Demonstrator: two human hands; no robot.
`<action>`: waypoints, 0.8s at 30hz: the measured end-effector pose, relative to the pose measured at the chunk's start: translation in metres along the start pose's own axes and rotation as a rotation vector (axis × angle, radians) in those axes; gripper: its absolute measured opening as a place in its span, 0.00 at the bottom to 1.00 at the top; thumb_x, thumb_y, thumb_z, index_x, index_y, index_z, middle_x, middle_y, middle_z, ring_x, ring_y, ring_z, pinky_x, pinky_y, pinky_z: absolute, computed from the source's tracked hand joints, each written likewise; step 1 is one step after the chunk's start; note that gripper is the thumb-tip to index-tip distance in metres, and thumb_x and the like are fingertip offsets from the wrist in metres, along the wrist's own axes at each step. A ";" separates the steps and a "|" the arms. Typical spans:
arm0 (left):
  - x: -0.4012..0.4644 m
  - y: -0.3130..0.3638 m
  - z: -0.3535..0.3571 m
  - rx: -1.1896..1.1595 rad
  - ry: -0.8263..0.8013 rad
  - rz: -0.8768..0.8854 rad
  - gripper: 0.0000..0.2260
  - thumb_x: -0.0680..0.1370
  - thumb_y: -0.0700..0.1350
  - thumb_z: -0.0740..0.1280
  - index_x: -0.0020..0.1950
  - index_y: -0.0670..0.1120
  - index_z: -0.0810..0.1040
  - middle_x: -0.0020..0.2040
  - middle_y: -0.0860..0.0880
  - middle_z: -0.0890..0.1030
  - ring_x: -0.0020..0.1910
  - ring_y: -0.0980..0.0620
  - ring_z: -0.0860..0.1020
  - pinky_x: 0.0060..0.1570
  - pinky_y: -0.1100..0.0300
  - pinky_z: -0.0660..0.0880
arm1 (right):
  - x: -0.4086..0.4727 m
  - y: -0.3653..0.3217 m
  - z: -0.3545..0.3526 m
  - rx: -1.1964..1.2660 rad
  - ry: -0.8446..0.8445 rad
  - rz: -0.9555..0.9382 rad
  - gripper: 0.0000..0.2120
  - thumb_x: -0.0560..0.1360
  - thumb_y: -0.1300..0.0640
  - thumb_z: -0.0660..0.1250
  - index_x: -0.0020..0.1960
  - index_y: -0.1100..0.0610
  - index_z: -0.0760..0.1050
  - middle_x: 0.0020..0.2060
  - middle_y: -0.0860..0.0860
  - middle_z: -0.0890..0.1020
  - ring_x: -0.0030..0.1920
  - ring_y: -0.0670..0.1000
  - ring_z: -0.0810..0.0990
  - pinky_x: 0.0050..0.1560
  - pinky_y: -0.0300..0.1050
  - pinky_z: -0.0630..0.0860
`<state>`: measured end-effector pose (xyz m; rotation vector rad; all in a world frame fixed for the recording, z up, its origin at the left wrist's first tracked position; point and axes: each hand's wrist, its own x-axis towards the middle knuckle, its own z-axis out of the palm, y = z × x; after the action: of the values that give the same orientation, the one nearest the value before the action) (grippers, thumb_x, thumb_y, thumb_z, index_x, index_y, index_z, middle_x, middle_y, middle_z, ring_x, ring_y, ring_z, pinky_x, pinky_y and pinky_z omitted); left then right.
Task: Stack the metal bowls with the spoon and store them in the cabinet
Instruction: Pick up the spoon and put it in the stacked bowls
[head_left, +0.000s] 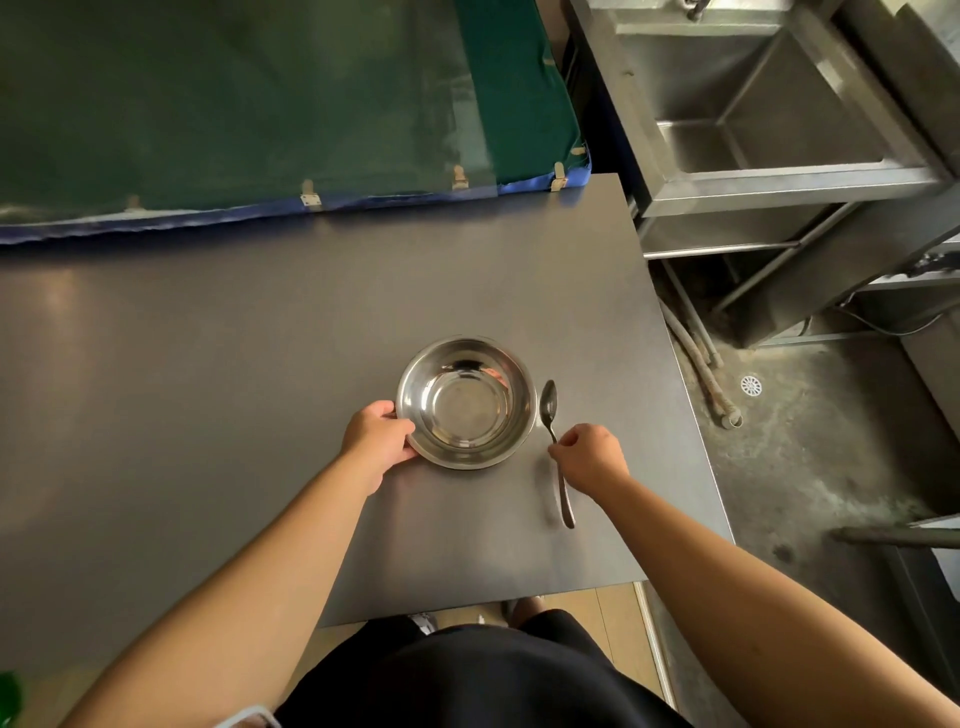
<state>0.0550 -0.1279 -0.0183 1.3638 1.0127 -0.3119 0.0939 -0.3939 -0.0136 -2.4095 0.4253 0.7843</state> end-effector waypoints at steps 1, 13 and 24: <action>0.000 -0.001 -0.002 0.003 -0.001 -0.010 0.24 0.76 0.29 0.64 0.72 0.41 0.71 0.61 0.41 0.79 0.56 0.42 0.82 0.52 0.46 0.82 | -0.002 -0.002 -0.002 0.004 0.010 -0.017 0.03 0.74 0.57 0.68 0.41 0.55 0.79 0.38 0.51 0.82 0.38 0.51 0.79 0.33 0.41 0.72; -0.008 -0.005 -0.022 -0.026 -0.089 -0.051 0.24 0.79 0.33 0.66 0.73 0.45 0.67 0.55 0.40 0.82 0.50 0.42 0.84 0.43 0.48 0.83 | -0.043 -0.064 0.004 0.106 -0.024 -0.194 0.05 0.76 0.55 0.70 0.43 0.56 0.81 0.38 0.53 0.85 0.42 0.56 0.85 0.42 0.51 0.82; -0.012 0.006 -0.033 -0.023 -0.144 -0.003 0.20 0.76 0.29 0.63 0.61 0.50 0.70 0.53 0.40 0.81 0.42 0.44 0.84 0.31 0.55 0.82 | -0.064 -0.110 0.032 -0.008 -0.074 -0.237 0.05 0.75 0.59 0.73 0.45 0.61 0.82 0.42 0.57 0.85 0.47 0.58 0.85 0.52 0.56 0.82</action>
<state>0.0387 -0.1007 -0.0013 1.2999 0.8967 -0.3938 0.0795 -0.2797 0.0504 -2.3736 0.1044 0.7664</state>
